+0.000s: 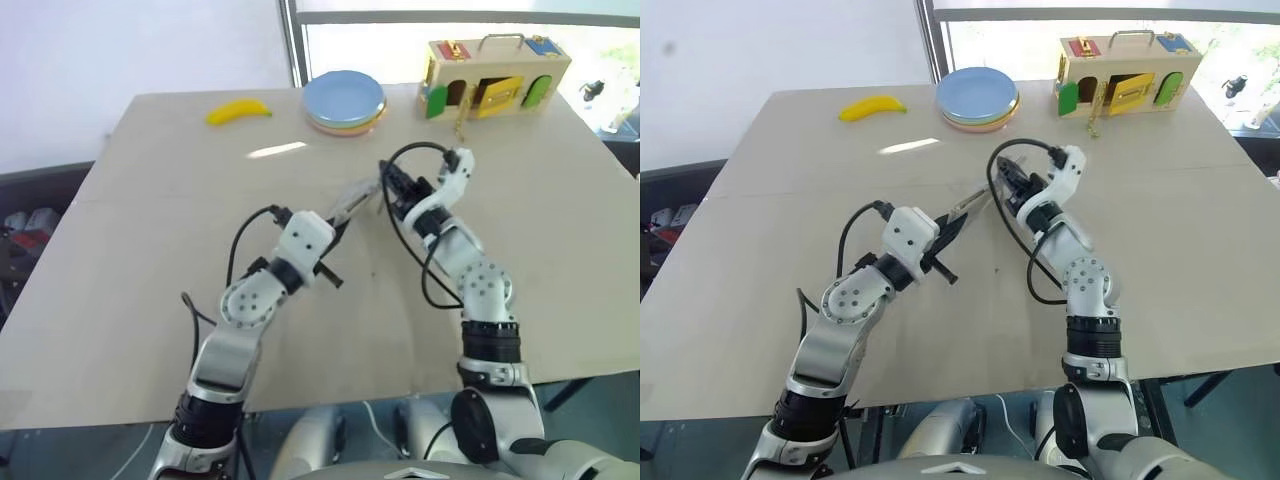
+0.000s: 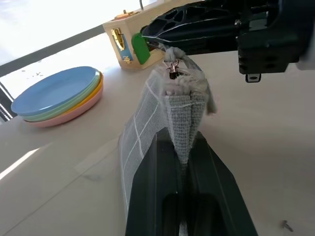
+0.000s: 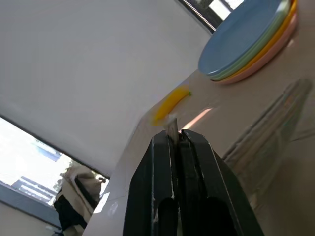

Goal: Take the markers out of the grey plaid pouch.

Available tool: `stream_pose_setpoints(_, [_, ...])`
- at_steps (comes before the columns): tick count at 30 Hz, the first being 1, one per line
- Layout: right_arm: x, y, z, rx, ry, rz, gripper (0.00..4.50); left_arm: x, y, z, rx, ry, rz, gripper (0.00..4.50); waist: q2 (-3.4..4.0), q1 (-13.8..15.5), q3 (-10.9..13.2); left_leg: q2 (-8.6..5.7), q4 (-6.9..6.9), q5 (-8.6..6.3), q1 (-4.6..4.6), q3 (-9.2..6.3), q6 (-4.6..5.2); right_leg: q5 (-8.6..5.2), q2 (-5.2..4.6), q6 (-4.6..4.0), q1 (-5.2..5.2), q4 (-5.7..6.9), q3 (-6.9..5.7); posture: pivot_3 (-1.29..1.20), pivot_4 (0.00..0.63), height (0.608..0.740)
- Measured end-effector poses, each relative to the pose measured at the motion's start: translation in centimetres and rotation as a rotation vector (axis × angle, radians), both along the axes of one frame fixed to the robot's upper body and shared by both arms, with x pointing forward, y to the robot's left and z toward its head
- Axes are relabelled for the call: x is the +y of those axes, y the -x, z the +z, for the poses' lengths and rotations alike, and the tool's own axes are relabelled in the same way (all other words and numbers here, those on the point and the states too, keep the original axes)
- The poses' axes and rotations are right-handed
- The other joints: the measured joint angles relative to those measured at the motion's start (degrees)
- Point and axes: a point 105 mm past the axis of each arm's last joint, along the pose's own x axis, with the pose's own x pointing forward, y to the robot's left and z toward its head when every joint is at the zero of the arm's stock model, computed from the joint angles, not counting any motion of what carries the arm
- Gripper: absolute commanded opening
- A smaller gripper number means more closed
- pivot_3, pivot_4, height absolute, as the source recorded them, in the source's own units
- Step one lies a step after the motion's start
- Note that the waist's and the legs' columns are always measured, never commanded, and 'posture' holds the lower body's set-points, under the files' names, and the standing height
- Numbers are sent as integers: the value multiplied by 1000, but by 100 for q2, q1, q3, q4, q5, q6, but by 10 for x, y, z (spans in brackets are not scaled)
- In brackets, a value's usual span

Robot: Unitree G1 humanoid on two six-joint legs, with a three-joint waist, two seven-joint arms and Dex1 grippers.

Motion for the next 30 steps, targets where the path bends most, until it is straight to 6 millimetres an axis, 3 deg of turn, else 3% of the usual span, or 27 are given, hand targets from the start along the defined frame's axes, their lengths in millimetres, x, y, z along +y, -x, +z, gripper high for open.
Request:
stream_pose_setpoints(7, [-72, -23, -5, -45, 194, -317, 0, -4, 12, 10, 4, 98, -106, 39, 0, 7, 0, 0, -1, 0, 0, 6, 0, 0, 0, 0, 1, 0, 1, 0, 150, 740])
stream_pose_setpoints(9, [-81, -24, -2, -75, 242, -349, 0, -3, 13, 13, 3, 110, -117, 39, 1, -1, 1, 1, -2, 0, 0, 8, 0, 0, 1, 0, 0, 0, 4, 0, 150, 740])
stream_pose_setpoints(12, [-98, -24, 19, -184, 380, -351, 0, -1, 18, 17, 28, 143, -179, 39, 4, -5, 3, 2, -2, 0, 0, 13, 0, 0, 1, 0, 0, -1, 4, 0, 150, 740])
stream_pose_setpoints(14, [-101, -20, 34, -248, 446, -311, 0, -5, 23, 22, 37, 181, -240, 39, 4, 1, 2, 4, -2, 0, 0, 10, 1, 0, 1, 0, 2, -3, 6, 0, 150, 740])
stream_pose_setpoints(20, [-105, 2, 49, -316, 570, -147, 0, 6, 24, 29, 94, 309, -284, 39, 3, 29, 3, 4, -1, -1, -2, 9, 2, 0, -2, 0, 4, -7, 8, 0, 150, 740])
stream_pose_setpoints(25, [-99, 40, 65, -325, 636, 81, 0, 7, 23, 19, 175, 367, -340, 39, 3, 72, 2, 5, -1, -1, -2, 4, 3, 0, -2, 0, 11, -12, 3, 0, 150, 740])
stream_pose_setpoints(29, [-89, 67, 46, -263, 693, 276, 1392, 5, 12, -5, 249, 358, -346, 0, -1, 155, 2, 4, 2, -2, -2, 7, 4, 0, -4, 0, 12, -13, 4, 0, 150, 740])
stream_pose_setpoints(30, [-88, 69, 43, -255, 713, 293, 1945, 4, 11, -8, 254, 355, -355, 0, -1, 168, 2, 4, 2, -2, -2, 7, 4, 0, -4, 0, 12, -13, 4, 0, 150, 740])
